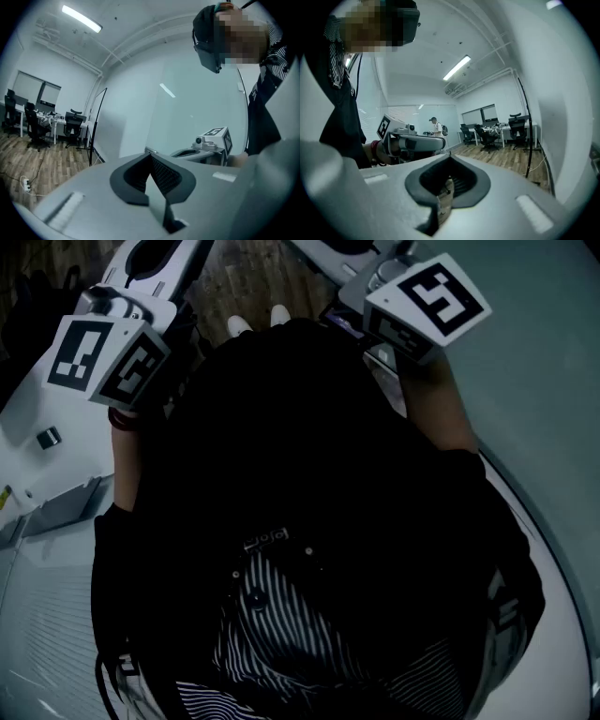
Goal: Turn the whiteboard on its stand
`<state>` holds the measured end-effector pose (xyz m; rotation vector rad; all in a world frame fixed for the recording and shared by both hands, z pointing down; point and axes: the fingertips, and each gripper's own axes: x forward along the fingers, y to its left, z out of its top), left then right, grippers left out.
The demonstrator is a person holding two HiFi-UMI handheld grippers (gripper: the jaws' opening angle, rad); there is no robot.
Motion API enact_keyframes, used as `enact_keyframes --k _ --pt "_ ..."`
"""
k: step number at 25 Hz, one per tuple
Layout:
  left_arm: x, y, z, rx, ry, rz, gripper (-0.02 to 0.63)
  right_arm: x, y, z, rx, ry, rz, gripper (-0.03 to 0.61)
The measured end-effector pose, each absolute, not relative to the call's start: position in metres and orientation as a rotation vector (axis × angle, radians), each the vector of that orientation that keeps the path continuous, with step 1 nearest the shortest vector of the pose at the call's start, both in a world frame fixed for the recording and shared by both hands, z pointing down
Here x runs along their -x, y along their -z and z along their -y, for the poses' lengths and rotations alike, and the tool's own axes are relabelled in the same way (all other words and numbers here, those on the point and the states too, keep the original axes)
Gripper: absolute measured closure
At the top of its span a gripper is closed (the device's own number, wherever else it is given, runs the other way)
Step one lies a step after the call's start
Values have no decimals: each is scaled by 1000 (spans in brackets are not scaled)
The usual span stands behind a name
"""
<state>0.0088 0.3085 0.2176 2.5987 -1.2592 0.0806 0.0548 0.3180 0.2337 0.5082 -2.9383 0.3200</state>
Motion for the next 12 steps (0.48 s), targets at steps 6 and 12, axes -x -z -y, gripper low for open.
enact_keyframes --k 6,12 --pt "-16 -217 -311 -2624 -51 1172 614 -57 -238 -319 -490 -334 2935 578" --pt "-49 -217 -288 -2637 -40 1171 612 -81 -242 -307 -544 -256 2922 578"
